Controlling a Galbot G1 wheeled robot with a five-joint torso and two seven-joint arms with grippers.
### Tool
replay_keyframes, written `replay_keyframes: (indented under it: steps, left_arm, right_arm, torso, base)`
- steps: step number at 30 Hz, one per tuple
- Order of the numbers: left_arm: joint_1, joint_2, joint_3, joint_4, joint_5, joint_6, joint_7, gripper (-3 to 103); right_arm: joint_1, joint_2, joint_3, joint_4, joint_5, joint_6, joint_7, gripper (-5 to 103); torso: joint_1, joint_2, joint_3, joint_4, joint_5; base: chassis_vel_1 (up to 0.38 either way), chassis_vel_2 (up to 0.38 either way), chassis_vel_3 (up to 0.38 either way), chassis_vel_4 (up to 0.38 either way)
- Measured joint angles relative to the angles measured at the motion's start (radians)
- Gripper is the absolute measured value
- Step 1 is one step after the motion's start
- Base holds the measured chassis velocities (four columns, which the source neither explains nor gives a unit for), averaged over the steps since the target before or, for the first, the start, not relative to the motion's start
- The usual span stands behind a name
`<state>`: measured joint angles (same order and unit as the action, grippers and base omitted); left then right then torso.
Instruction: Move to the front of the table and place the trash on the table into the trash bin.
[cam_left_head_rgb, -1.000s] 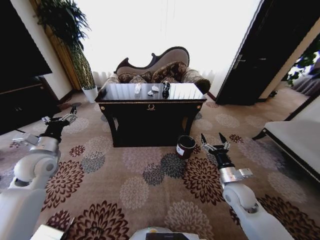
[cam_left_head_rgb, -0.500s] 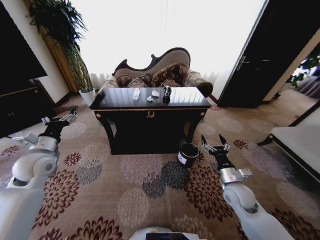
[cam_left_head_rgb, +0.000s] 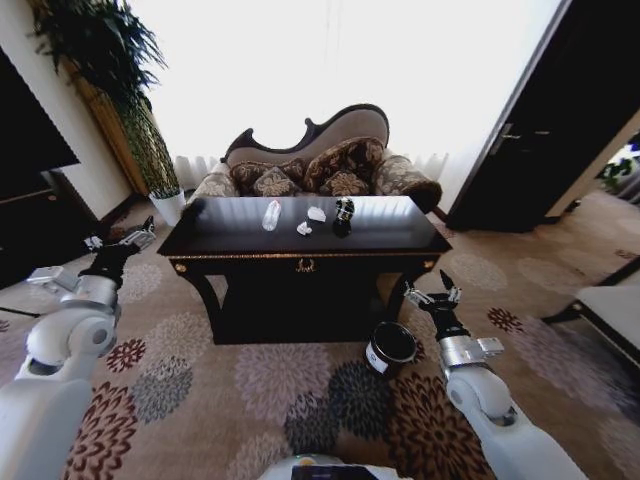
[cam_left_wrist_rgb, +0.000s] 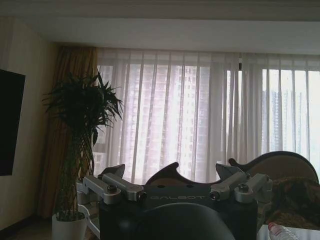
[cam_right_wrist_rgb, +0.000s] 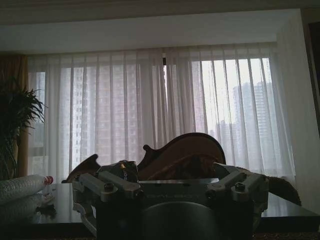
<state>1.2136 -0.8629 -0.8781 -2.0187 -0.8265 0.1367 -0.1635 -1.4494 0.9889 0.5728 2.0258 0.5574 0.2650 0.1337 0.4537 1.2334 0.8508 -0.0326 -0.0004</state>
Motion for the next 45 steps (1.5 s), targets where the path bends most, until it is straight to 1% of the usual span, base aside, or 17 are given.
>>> replay_keyframes:
  steps: [5, 8, 10, 15, 18, 22, 25, 28, 31, 33, 35, 37, 40, 44, 45]
  left_arm:
    - [0.011, -0.006, -0.001, -0.003, 0.001, -0.001, 0.003, 100]
    - [0.012, -0.007, -0.002, -0.004, -0.003, -0.001, 0.003, 100]
    - [0.011, -0.005, -0.003, -0.004, -0.006, -0.001, 0.003, 100]
    - [0.011, -0.003, -0.003, -0.004, -0.01, -0.001, 0.003, 100]
    - [0.014, -0.002, 0.0, -0.006, -0.01, -0.001, 0.004, 100]
    - [0.03, 0.012, 0.017, -0.026, -0.019, 0.0, 0.025, 100]
    - [0.055, 0.033, 0.036, -0.076, -0.028, 0.0, 0.041, 100]
    - [0.073, 0.045, 0.054, -0.118, -0.029, 0.005, 0.041, 100]
    - [0.117, 0.047, 0.09, -0.207, -0.034, 0.022, 0.013, 100]
    - [0.131, 0.042, 0.096, -0.225, -0.036, 0.025, 0.005, 100]
    - [0.179, 0.012, 0.116, -0.261, -0.037, 0.03, -0.008, 100]
    - [0.21, -0.014, 0.133, -0.276, -0.034, 0.031, -0.013, 100]
    - [0.223, -0.026, 0.153, -0.289, -0.04, 0.033, -0.021, 100]
    - [0.221, -0.028, 0.19, -0.3, -0.05, 0.038, -0.034, 100]
    - [0.212, -0.028, 0.221, -0.301, -0.052, 0.041, -0.042, 100]
  right_arm:
    - [-0.003, 0.003, 0.0, 0.0, -0.001, 0.002, 0.0, 100]
    - [-0.002, 0.003, -0.001, 0.001, -0.001, 0.008, 0.005, 100]
    - [-0.002, 0.002, -0.003, 0.002, 0.0, 0.017, 0.009, 100]
    - [-0.002, 0.003, -0.003, 0.002, -0.001, 0.021, 0.009, 100]
    - [-0.003, 0.005, -0.004, 0.002, -0.002, 0.023, 0.009, 100]
    - [-0.008, 0.009, -0.004, -0.002, -0.001, 0.03, 0.009, 100]
    - [-0.012, 0.016, -0.006, -0.007, -0.001, 0.031, 0.009, 100]
    - [-0.012, 0.02, -0.008, -0.009, -0.002, 0.032, 0.009, 100]
    - [-0.011, 0.027, -0.01, -0.009, -0.002, 0.032, 0.009, 100]
    - [-0.011, 0.028, -0.01, -0.009, -0.002, 0.032, 0.009, 100]
    - [-0.01, 0.03, -0.01, -0.009, 0.0, 0.032, 0.009, 100]
    - [-0.009, 0.029, -0.01, -0.007, 0.002, 0.032, 0.009, 100]
    - [-0.009, 0.028, -0.01, -0.004, 0.003, 0.032, 0.01, 100]
    - [-0.011, 0.028, -0.01, 0.002, 0.003, 0.033, 0.01, 100]
    - [-0.013, 0.029, -0.01, 0.006, 0.004, 0.033, 0.01, 100]
  torso:
    - [0.0, 0.0, 0.0, 0.0001, 0.0005]
    - [0.0, 0.0, 0.0, 0.0001, -0.0002]
    - [0.001, 0.0, 0.0, 0.0003, 0.0002]
    - [0.001, -0.001, 0.0, 0.0001, -0.0001]
    - [0.002, -0.001, 0.001, 0.0002, 0.0003]
    - [0.001, -0.001, 0.001, 0.0, -0.0001]
    - [-0.001, 0.0, 0.0, 0.0001, 0.0003]
    - [-0.002, 0.001, -0.001, 0.0002, 0.0004]
    - [-0.002, 0.001, -0.001, 0.0, 0.0004]
    - [-0.001, 0.001, 0.0, 0.0, 0.0005]
    - [0.001, 0.0, 0.0, 0.0, 0.0]
    - [0.001, -0.001, 0.0, 0.0003, 0.0]
    - [0.001, -0.001, 0.0, 0.0004, 0.0]
    - [0.0, 0.0, 0.0, 0.0002, 0.0003]
    - [0.0, 0.0, 0.0, 0.0002, 0.0003]
  base:
    - [-0.365, 0.366, 0.362, -0.368]
    - [-0.375, 0.371, 0.367, -0.378]
    - [-0.345, 0.384, 0.376, -0.386]
    - [-0.28, 0.299, 0.298, -0.288]
    - [-0.148, 0.138, 0.032, -0.069]
    - [-0.015, 0.015, -0.001, 0.001]
    - [0.0, 0.0, 0.0, 0.0]
    - [0.035, -0.067, -0.031, 0.044]
    - [0.035, -0.056, -0.034, 0.053]
    - [0.0, 0.0, 0.0, 0.0]
    - [0.0, 0.0, 0.0, 0.0]
    - [0.0, 0.0, 0.0, 0.0]
    - [0.0, 0.0, 0.0, 0.0]
    - [0.0, 0.0, 0.0, 0.0]
    - [0.0, 0.0, 0.0, 0.0]
